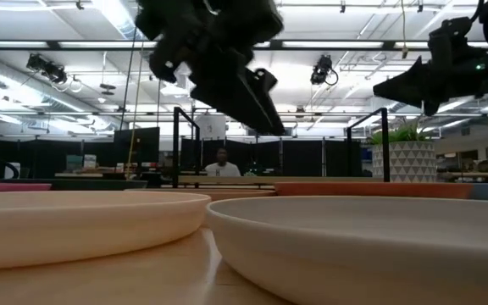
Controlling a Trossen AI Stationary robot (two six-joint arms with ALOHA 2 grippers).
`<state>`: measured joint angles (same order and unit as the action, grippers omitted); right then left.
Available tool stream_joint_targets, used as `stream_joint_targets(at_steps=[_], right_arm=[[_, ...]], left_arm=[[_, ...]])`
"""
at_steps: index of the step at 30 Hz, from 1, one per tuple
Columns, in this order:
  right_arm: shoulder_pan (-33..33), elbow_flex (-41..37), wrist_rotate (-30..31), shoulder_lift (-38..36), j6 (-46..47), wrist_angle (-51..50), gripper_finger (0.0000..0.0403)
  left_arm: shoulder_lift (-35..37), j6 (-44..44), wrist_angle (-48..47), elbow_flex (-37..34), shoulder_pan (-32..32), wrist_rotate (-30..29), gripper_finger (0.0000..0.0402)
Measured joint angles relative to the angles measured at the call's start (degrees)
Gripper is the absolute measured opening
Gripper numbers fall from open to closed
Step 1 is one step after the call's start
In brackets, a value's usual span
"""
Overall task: Place and stack plates onto a shelf
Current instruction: Put the orange plate on the shelf
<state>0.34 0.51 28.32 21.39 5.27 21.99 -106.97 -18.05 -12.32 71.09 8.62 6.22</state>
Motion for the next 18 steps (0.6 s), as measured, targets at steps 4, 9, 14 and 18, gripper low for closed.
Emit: stream_joint_targets(at_steps=[4,9,14,18], right_arm=[[0.0,-0.1,-4.3,0.6,3.2,-4.4,0.0067],[1.2,-0.1,-5.1,2.8,5.5,-6.3,0.0067],[3.7,-0.2,-3.9,4.9,5.3,-6.2,0.0067],[5.1,-0.2,-1.3,5.5,3.8,-4.7,0.0067]], left_arm=[[-4.3,-3.2,-4.1,4.5,0.3,0.0,0.0176],[-8.4,-7.2,-6.9,9.4,0.2,-0.1,0.0176],[-10.9,-10.5,-7.1,12.3,0.2,-0.6,0.0176],[-12.2,-14.7,-7.7,12.2,0.1,-1.4,0.0176]])
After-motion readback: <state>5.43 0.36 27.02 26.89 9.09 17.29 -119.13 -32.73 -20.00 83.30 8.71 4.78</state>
